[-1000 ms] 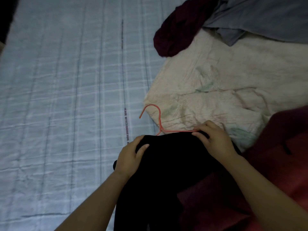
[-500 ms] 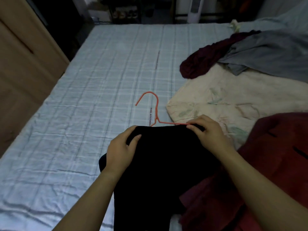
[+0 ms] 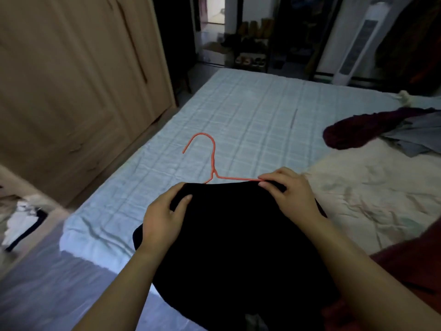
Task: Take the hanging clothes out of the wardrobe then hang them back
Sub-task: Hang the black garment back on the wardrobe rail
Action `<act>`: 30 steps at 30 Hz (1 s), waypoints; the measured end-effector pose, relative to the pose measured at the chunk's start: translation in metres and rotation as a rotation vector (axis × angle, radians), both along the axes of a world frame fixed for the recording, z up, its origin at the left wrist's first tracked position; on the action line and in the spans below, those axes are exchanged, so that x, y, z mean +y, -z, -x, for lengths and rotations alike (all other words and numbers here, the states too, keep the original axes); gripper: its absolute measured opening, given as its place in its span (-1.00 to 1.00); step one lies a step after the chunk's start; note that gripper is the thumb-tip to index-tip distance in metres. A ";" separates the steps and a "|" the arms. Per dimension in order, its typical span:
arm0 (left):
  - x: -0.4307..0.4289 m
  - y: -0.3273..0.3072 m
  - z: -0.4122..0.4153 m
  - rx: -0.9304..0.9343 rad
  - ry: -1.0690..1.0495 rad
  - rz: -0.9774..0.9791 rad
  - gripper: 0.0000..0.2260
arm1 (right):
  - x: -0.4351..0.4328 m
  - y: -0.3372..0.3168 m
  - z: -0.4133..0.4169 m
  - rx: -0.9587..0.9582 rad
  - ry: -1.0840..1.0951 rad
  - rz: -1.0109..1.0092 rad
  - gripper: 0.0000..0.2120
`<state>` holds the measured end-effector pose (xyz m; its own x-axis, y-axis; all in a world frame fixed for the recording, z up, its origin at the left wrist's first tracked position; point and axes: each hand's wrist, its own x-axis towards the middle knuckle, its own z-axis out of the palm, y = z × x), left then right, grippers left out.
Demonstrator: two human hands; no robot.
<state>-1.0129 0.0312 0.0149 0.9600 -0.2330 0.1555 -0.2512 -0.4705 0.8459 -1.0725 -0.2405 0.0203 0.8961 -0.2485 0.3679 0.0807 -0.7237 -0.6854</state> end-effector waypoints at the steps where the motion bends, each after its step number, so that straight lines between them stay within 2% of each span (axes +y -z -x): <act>1: 0.030 -0.001 -0.001 -0.007 -0.046 0.001 -0.81 | 0.027 -0.003 -0.010 -0.005 -0.043 0.006 -0.87; 5: 0.151 -0.006 0.010 -0.045 -0.205 0.020 -0.81 | 0.143 -0.008 -0.047 -0.051 -0.247 0.075 -0.85; 10: 0.289 -0.004 0.029 -0.036 -0.510 0.028 -0.79 | 0.276 0.007 -0.084 -0.126 -0.513 0.231 -0.70; 14: 0.367 -0.016 0.023 -0.105 -0.639 0.002 -0.79 | 0.360 0.011 -0.122 -0.192 -0.625 0.209 -0.68; 23: 0.506 -0.046 -0.071 -0.305 -0.757 -0.151 -0.64 | 0.506 0.013 -0.242 -0.323 -0.736 0.111 -0.70; 30: 0.618 -0.077 -0.155 -0.295 -0.902 -0.141 -0.65 | 0.638 -0.008 -0.372 -0.397 -0.907 0.033 -0.65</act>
<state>-0.8579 0.6487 0.0923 0.7139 0.5393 0.4467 0.0611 -0.6835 0.7274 -0.7002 0.3974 0.0285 0.5520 0.4867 0.6771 0.8333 -0.2920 -0.4694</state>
